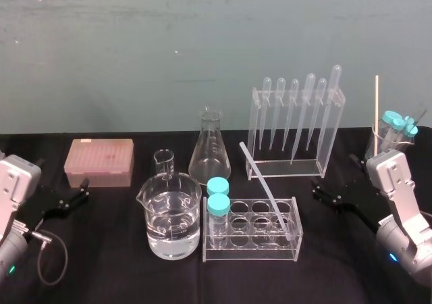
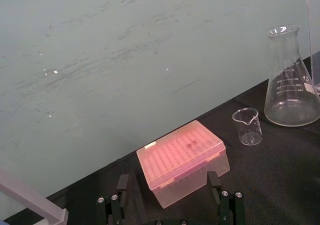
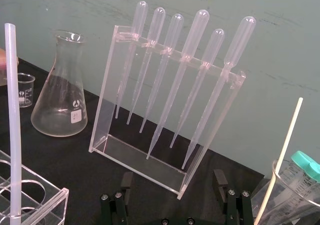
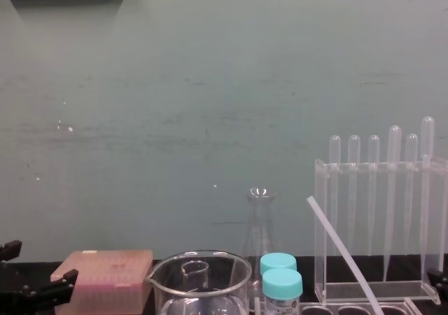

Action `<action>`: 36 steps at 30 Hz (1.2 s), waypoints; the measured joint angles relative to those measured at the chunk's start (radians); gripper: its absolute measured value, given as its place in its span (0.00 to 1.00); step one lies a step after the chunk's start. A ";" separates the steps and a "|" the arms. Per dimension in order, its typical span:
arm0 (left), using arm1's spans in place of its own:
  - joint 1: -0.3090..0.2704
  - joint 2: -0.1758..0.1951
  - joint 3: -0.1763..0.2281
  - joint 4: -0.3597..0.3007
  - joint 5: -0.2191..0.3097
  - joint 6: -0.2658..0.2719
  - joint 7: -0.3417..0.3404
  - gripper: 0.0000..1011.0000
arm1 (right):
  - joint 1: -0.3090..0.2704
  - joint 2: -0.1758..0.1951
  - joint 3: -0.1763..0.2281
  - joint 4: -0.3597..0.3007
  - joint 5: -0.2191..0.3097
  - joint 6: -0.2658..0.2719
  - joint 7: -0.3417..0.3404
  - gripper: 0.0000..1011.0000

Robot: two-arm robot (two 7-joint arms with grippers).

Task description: Pick up the stirring rod with one hand, then place it down.

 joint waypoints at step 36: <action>0.000 0.000 0.000 0.000 0.000 0.000 0.000 0.99 | 0.000 0.000 0.000 0.000 0.000 0.000 0.000 0.99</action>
